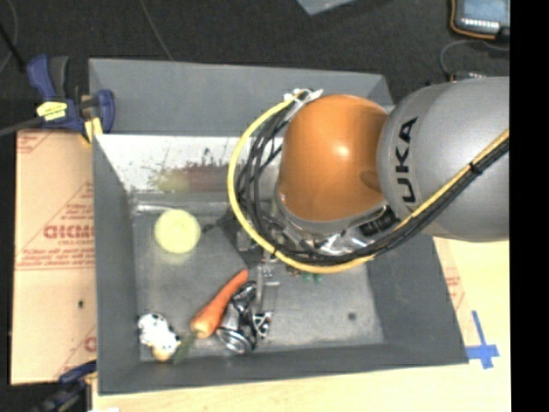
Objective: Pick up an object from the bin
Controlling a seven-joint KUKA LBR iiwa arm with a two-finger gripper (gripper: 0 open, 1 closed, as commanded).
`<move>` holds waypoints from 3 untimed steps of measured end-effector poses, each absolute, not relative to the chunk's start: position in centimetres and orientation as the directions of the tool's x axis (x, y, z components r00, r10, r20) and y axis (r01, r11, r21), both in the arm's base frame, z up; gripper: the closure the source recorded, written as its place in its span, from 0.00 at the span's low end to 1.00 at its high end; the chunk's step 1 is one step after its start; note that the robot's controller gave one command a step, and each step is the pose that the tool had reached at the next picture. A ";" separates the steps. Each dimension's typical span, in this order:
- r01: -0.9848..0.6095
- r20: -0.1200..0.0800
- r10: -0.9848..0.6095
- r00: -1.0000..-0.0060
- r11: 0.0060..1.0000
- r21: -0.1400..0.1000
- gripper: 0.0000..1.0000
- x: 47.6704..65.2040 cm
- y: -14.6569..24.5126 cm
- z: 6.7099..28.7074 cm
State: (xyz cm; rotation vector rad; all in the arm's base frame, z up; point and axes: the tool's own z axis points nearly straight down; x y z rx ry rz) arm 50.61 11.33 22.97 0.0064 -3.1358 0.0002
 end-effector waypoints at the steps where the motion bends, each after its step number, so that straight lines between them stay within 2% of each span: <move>1: -0.001 -0.002 -0.001 -1.000 1.000 0.001 0.00 50.8 11.3 23.4; 2: -0.071 -0.007 -0.071 -0.997 0.997 0.001 0.00 50.9 11.0 20.6; 3: -0.138 -0.009 -0.138 -0.990 0.990 0.000 0.00 52.7 9.9 14.7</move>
Offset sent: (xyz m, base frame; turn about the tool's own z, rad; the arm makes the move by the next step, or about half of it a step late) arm 0.0008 -0.0107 -0.1090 -0.2516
